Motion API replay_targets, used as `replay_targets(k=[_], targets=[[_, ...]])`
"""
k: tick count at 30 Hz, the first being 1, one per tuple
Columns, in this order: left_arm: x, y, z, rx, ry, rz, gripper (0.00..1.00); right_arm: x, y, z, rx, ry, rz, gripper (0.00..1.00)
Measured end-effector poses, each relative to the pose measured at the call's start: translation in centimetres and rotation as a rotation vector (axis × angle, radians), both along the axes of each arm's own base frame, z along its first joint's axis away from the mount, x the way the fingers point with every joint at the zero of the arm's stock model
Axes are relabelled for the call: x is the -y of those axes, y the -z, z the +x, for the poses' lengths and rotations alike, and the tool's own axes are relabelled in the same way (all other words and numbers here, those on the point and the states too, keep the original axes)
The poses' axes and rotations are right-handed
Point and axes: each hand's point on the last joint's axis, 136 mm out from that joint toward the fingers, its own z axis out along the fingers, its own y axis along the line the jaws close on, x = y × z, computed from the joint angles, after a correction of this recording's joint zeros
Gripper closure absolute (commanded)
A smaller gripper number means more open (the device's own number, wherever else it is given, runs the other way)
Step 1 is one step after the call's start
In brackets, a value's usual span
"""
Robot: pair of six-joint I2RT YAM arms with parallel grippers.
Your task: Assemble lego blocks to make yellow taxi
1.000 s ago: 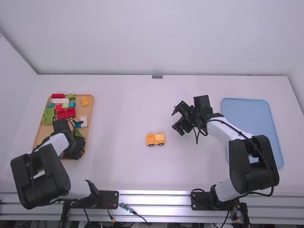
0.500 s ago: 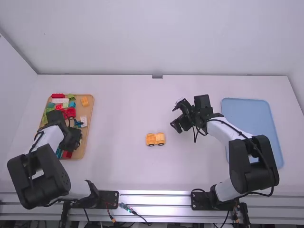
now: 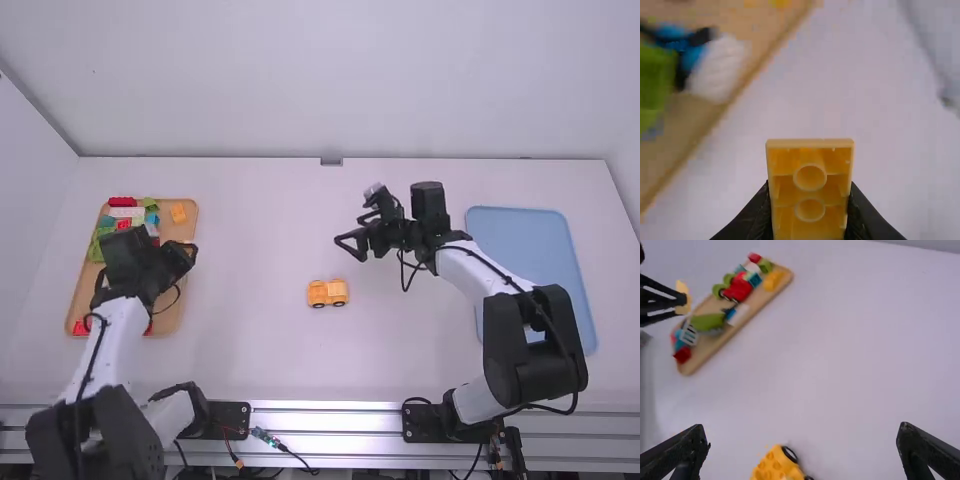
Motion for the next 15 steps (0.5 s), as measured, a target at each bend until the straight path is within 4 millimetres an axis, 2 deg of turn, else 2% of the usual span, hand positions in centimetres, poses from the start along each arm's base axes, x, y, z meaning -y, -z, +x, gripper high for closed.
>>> replay_targets(k=[2,4,6,7,10,15], targets=[[3.3,-2.0,0.1,0.105,0.137,0.019,0.99,-0.7,-1.1,-0.6,0.002,-0.050,0.061,0.01],[5.2,-2.6,-0.1,0.147,0.213,0.028,0.99,-1.1,-1.9,-1.1,0.009,-0.091,0.102,0.00],[8.7,-3.2,-0.3,0.206,0.357,0.037,0.99,-1.6,-3.1,-2.1,0.014,-0.162,0.164,0.02],[9.5,-3.4,-0.4,0.219,0.387,0.038,0.99,-1.7,-3.3,-2.3,0.014,-0.174,0.175,0.02],[14.0,-4.5,-0.7,0.309,0.572,0.036,0.99,-2.1,-4.5,-3.6,0.012,-0.257,0.239,0.04],[18.8,-5.6,-1.2,0.424,0.789,0.008,0.98,-2.2,-5.4,-5.0,0.005,-0.340,0.298,0.05]])
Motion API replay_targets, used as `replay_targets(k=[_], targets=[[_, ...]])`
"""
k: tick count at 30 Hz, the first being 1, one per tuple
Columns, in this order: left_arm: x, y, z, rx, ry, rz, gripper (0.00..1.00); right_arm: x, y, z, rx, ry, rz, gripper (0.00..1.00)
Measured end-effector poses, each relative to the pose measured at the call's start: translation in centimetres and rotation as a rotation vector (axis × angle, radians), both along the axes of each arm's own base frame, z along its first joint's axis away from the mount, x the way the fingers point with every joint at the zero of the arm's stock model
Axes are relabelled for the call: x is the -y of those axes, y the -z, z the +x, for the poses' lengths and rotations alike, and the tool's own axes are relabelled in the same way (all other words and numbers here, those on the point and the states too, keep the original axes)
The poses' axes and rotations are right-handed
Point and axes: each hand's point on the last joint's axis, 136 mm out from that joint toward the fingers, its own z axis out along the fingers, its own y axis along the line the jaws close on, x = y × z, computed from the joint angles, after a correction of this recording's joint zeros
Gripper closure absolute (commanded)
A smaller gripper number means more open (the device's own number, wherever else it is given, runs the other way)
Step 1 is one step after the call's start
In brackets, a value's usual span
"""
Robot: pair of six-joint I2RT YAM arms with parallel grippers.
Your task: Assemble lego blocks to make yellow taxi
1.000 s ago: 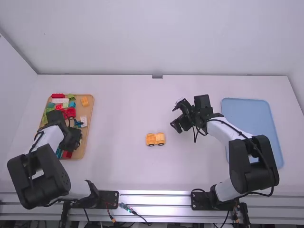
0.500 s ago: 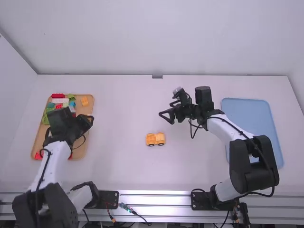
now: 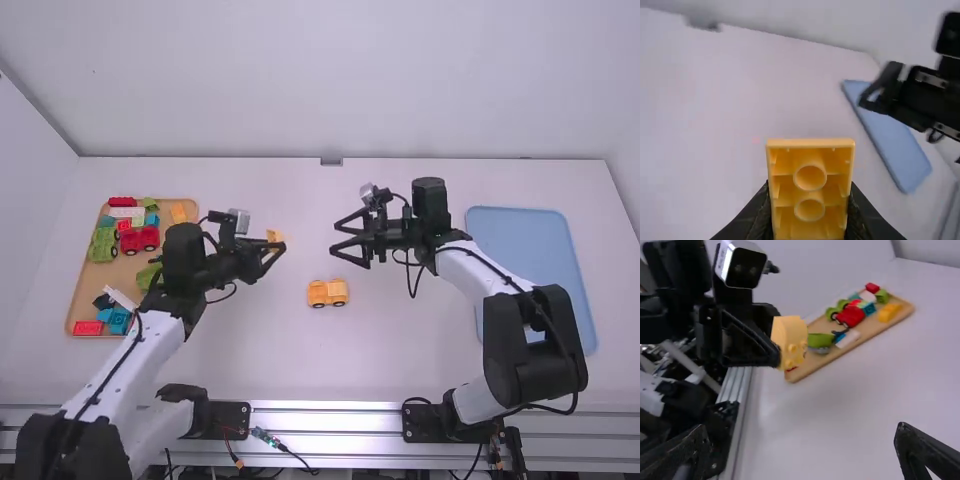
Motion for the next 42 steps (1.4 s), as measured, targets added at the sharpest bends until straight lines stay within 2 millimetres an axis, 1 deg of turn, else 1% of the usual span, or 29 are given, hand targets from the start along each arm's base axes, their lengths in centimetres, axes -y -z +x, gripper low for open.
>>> replay_targets(k=[4,5,7,11,12,13,14,16,19,21,22,23,24,25,26,28,31,34,35,40,42], targets=[[3.0,-0.4,-0.5,0.061,0.156,-0.040,0.98,0.0,-0.6,-0.9,-0.003,-0.051,0.036,0.08],[3.3,-0.4,-0.5,0.067,0.172,-0.045,0.99,0.0,-0.7,-1.0,-0.004,-0.056,0.040,0.08],[4.7,-0.5,-1.0,0.096,0.250,-0.068,0.99,0.0,-1.0,-1.2,0.002,-0.075,0.055,0.11],[6.5,-0.5,-1.2,0.125,0.338,-0.111,0.99,-0.4,-1.6,-1.9,0.032,-0.120,0.082,0.15],[6.6,-0.5,-1.2,0.126,0.347,-0.117,0.97,-0.6,-1.6,-2.0,0.034,-0.126,0.083,0.15],[6.9,-0.5,-1.3,0.133,0.365,-0.127,0.99,-0.8,-1.7,-2.2,0.037,-0.135,0.084,0.16],[7.4,-0.6,-1.4,0.143,0.395,-0.148,0.97,-1.2,-1.7,-2.5,0.037,-0.147,0.083,0.18],[7.6,-0.7,-1.3,0.149,0.409,-0.161,0.99,-1.5,-1.7,-2.8,0.037,-0.158,0.083,0.19],[8.1,-0.6,-1.4,0.143,0.449,-0.199,0.99,-2.2,-1.6,-3.2,0.046,-0.171,0.078,0.32],[8.2,-0.4,-1.7,0.140,0.476,-0.210,0.99,-2.3,-1.6,-3.1,0.049,-0.164,0.074,0.39],[8.3,-0.4,-1.8,0.134,0.484,-0.214,0.99,-2.3,-1.7,-3.0,0.050,-0.162,0.074,0.41],[8.3,-0.3,-1.9,0.125,0.493,-0.218,0.99,-2.3,-1.7,-2.9,0.051,-0.160,0.073,0.46],[8.3,-0.2,-2.0,0.124,0.497,-0.219,0.99,-2.3,-1.7,-2.9,0.052,-0.158,0.073,0.47],[8.4,-0.2,-2.1,0.119,0.504,-0.223,0.99,-2.3,-1.6,-2.8,0.050,-0.154,0.070,0.52],[8.4,-0.3,-2.2,0.121,0.512,-0.225,0.99,-2.3,-1.6,-2.8,0.046,-0.149,0.067,0.56],[8.4,-0.3,-2.3,0.122,0.517,-0.225,0.99,-2.3,-1.5,-2.7,0.047,-0.146,0.066,0.57],[8.4,-0.4,-2.5,0.122,0.526,-0.228,0.99,-2.3,-1.5,-2.6,0.047,-0.140,0.062,0.64],[8.4,-0.4,-2.6,0.122,0.531,-0.229,0.99,-2.3,-1.5,-2.6,0.045,-0.140,0.061,0.64],[8.4,-0.4,-2.6,0.122,0.531,-0.228,0.99,-2.3,-1.4,-2.6,0.044,-0.140,0.060,0.66],[8.5,-0.6,-2.6,0.140,0.535,-0.228,0.99,-2.3,-1.5,-2.7,0.041,-0.143,0.064,0.71],[8.5,-0.6,-2.6,0.143,0.535,-0.228,0.99,-2.2,-1.5,-2.7,0.034,-0.144,0.064,0.79]])
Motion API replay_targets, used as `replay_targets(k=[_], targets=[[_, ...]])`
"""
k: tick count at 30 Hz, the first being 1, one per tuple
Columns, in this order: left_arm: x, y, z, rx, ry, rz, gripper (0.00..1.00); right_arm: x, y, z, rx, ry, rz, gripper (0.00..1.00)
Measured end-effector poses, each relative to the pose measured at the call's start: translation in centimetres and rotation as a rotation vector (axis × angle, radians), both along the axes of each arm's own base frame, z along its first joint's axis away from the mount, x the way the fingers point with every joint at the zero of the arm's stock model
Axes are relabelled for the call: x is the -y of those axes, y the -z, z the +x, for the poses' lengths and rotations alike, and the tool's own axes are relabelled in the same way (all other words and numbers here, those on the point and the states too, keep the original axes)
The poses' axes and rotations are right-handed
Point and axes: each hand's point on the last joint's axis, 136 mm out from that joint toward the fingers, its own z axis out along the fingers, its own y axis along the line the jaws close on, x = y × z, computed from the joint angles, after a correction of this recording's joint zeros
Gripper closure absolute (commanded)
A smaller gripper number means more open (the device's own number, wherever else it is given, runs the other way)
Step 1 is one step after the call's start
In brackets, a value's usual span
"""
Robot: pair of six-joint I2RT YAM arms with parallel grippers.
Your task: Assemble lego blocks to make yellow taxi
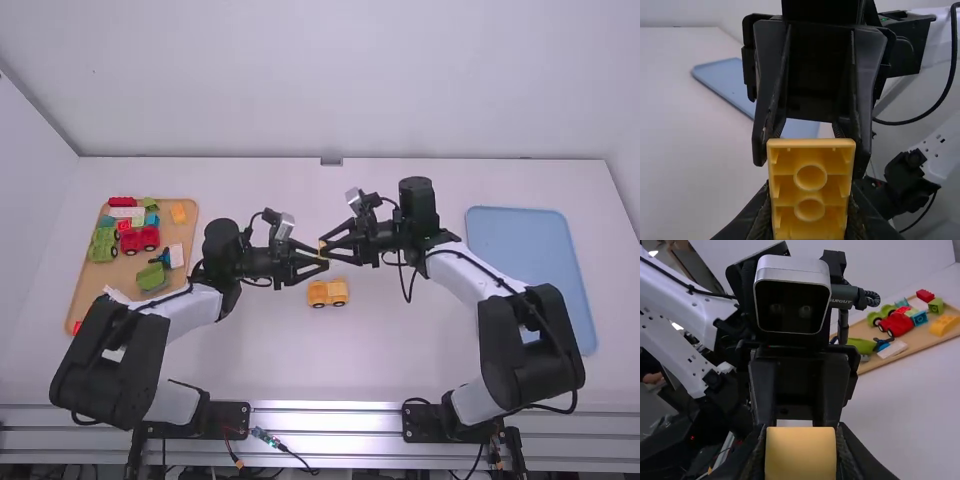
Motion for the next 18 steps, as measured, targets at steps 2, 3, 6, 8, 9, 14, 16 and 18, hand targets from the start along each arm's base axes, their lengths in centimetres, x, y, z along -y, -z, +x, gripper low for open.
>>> replay_targets(k=[2,3,6,8,9,14,16,18], targets=[[0.0,0.0,0.0,0.002,-0.001,0.000,0.99,0.0,0.0,0.0,0.001,0.000,0.001,0.84],[0.0,0.0,0.0,0.003,-0.001,-0.001,0.98,0.0,0.0,0.0,0.000,-0.001,0.001,0.93],[0.0,0.1,0.1,-0.006,-0.008,0.001,0.93,0.0,0.0,0.0,-0.001,0.002,-0.001,1.00],[-0.1,0.2,0.3,-0.016,-0.018,0.003,0.66,0.0,0.0,0.1,-0.005,0.006,-0.004,1.00],[-0.1,0.1,0.3,-0.014,-0.019,0.003,0.46,0.0,0.1,0.2,-0.003,0.010,-0.006,1.00],[-0.2,0.4,1.1,-0.049,-0.070,0.005,0.01,-0.3,0.3,0.1,0.001,0.013,-0.015,1.00],[-0.3,0.8,1.5,-0.078,-0.098,0.015,0.01,-0.5,0.8,0.8,-0.003,0.056,-0.045,1.00],[-0.5,1.7,1.8,-0.123,-0.121,0.035,0.01,-0.5,1.3,1.6,-0.011,0.105,-0.074,1.00]])
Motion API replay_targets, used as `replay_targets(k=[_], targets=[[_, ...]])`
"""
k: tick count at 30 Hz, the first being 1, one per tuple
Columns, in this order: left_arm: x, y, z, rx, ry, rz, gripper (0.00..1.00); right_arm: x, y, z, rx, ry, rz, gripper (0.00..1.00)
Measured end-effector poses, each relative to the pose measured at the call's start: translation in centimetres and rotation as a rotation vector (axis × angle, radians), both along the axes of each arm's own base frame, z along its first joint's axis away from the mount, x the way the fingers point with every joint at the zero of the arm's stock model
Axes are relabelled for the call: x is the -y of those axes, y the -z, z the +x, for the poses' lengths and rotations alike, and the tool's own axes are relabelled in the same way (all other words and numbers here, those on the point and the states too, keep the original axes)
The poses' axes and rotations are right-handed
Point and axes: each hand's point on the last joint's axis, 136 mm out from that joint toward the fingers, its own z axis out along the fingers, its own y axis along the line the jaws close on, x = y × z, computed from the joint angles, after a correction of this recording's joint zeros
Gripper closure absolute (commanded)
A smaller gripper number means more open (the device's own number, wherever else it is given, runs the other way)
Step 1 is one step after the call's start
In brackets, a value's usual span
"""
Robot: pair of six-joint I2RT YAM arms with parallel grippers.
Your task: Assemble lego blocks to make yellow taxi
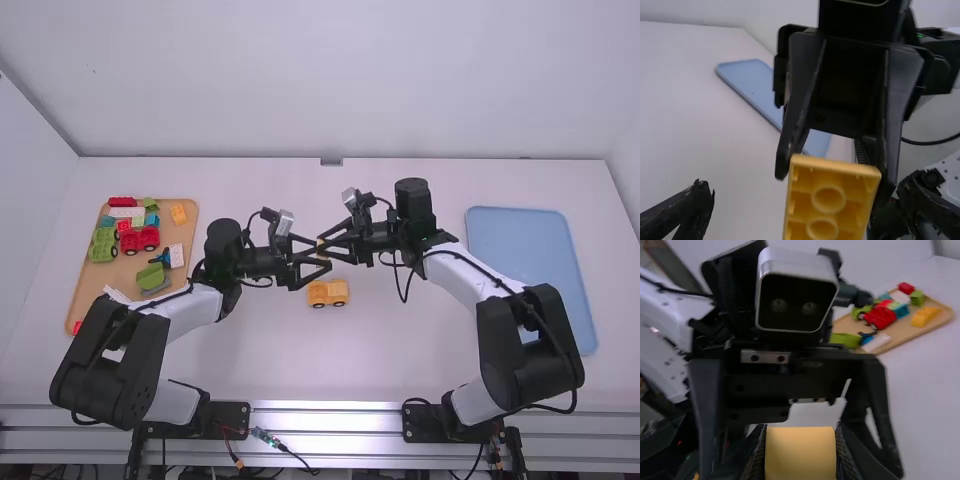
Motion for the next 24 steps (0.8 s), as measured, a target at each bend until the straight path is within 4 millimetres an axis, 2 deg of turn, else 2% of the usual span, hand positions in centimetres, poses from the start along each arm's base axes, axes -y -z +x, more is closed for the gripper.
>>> replay_targets(k=[6,7,10,15,18,19,20,22,24], targets=[[-1.5,4.9,0.0,-0.173,-0.072,0.131,0.01,0.5,2.4,2.6,-0.062,0.177,-0.128,1.00],[-2.2,6.1,0.1,-0.221,-0.098,0.176,0.01,0.9,3.2,3.0,-0.096,0.220,-0.175,1.00],[-3.7,7.9,0.2,-0.313,-0.144,0.283,0.01,1.6,4.7,3.6,-0.155,0.289,-0.294,1.00],[-6.8,8.4,1.0,-0.389,-0.252,0.480,0.01,1.7,5.3,4.0,-0.135,0.352,-0.500,1.00],[-10.5,7.8,2.2,-0.466,-0.418,0.630,0.01,0.4,5.0,3.3,-0.041,0.341,-0.631,1.00],[-10.8,7.7,2.3,-0.474,-0.434,0.641,0.01,0.2,4.9,3.1,-0.027,0.335,-0.646,1.00],[-12.6,7.4,2.8,-0.516,-0.516,0.692,0.01,-0.4,4.9,2.5,0.014,0.317,-0.687,1.00],[-15.7,6.9,3.4,-0.576,-0.650,0.742,0.01,-1.2,4.8,1.4,0.082,0.276,-0.753,1.00],[-17.5,6.6,3.6,-0.615,-0.718,0.744,0.01,-1.9,4.9,0.7,0.133,0.235,-0.797,1.00]])
